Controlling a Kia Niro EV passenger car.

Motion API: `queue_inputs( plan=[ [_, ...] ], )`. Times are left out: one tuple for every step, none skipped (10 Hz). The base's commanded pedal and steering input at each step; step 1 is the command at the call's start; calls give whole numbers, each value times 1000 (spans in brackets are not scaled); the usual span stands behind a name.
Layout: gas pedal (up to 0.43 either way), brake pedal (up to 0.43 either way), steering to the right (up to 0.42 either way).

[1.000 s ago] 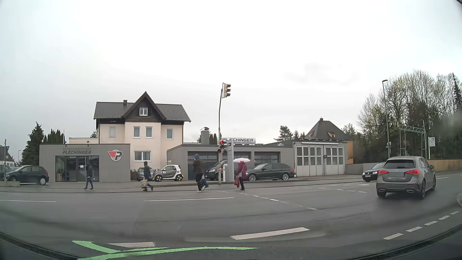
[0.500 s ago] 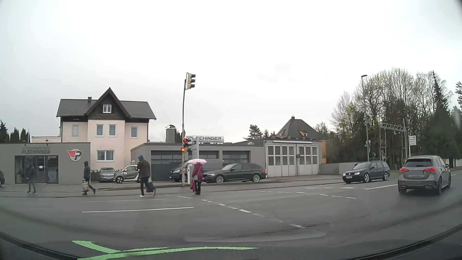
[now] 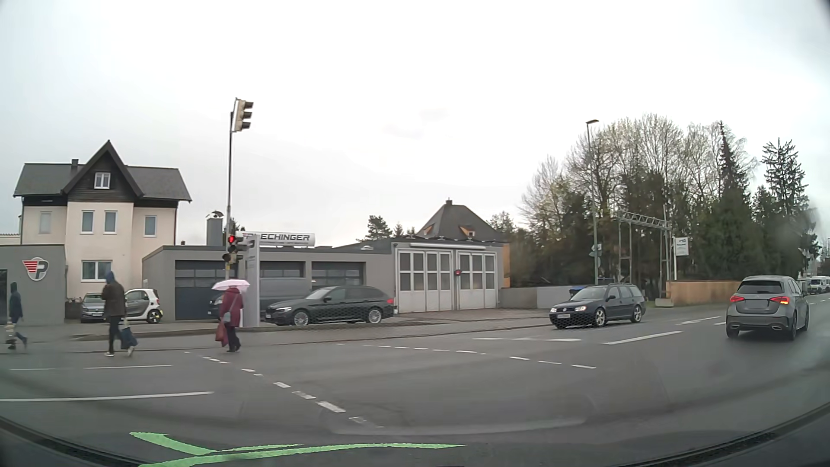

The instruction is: Follow the waypoints while adhering to traffic rules and regulations

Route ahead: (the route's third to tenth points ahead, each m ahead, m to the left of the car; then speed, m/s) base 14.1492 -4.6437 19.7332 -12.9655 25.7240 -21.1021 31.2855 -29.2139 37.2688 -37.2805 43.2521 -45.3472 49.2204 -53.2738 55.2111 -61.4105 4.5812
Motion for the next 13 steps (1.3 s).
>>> queue_inputs(
  plan=[
    [157, 0, 381],
    [157, 0, 396],
    [157, 0, 406],
    [169, 0, 419],
    [169, 0, 429],
    [189, 0, 433],
    [197, 0, 437],
    [209, 0, 439],
    [209, 0, 439],
    [228, 0, 433],
    [240, 0, 424],
    [248, 0, 413],
    [260, 0, 399]
  ],
)
